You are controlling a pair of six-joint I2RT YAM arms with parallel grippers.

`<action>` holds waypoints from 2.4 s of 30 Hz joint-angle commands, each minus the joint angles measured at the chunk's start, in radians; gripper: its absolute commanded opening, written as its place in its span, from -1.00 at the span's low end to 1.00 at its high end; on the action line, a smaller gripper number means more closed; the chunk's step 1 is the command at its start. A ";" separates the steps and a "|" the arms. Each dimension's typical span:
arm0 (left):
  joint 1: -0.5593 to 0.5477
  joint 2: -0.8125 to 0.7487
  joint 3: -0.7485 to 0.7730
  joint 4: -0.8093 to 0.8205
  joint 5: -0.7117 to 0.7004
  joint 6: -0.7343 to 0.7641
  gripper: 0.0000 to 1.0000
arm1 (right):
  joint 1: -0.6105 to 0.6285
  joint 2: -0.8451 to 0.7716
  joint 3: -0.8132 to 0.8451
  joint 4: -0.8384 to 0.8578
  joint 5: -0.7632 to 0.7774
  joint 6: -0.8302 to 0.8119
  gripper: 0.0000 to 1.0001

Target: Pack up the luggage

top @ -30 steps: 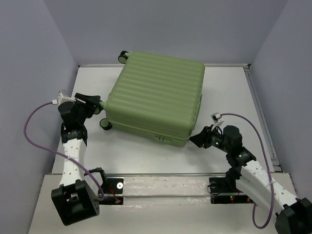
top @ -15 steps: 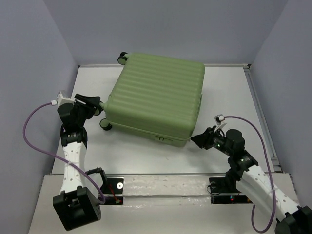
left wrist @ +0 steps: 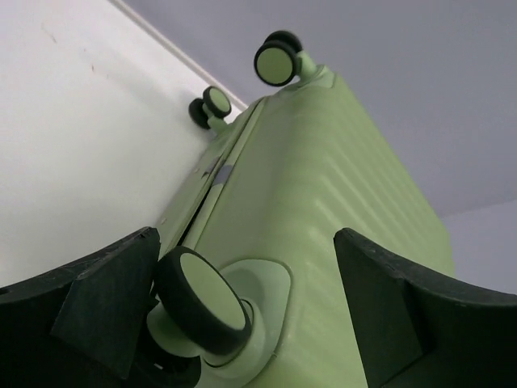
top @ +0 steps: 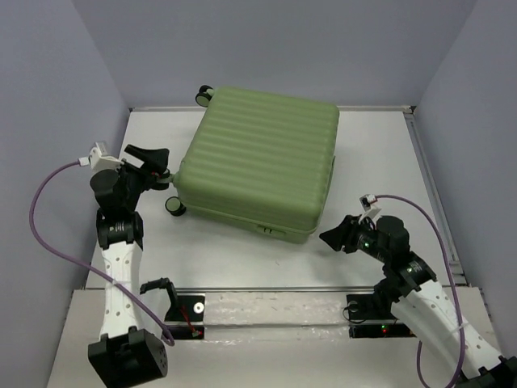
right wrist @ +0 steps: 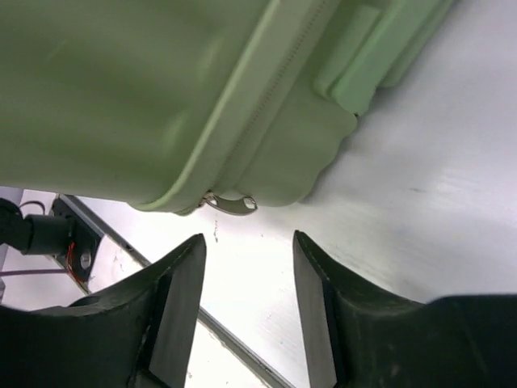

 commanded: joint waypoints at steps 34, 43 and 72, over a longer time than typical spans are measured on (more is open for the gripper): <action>-1.298 0.099 -0.195 0.221 -0.428 0.072 0.16 | 0.078 0.333 -0.129 0.722 -0.130 -0.151 -0.40; -1.340 0.278 -0.132 0.316 -0.434 0.081 0.15 | 0.087 0.303 -0.126 0.710 -0.081 -0.201 -0.26; -1.335 0.532 0.143 0.378 -0.620 0.133 0.10 | 0.792 0.479 0.156 0.346 0.416 0.092 -0.86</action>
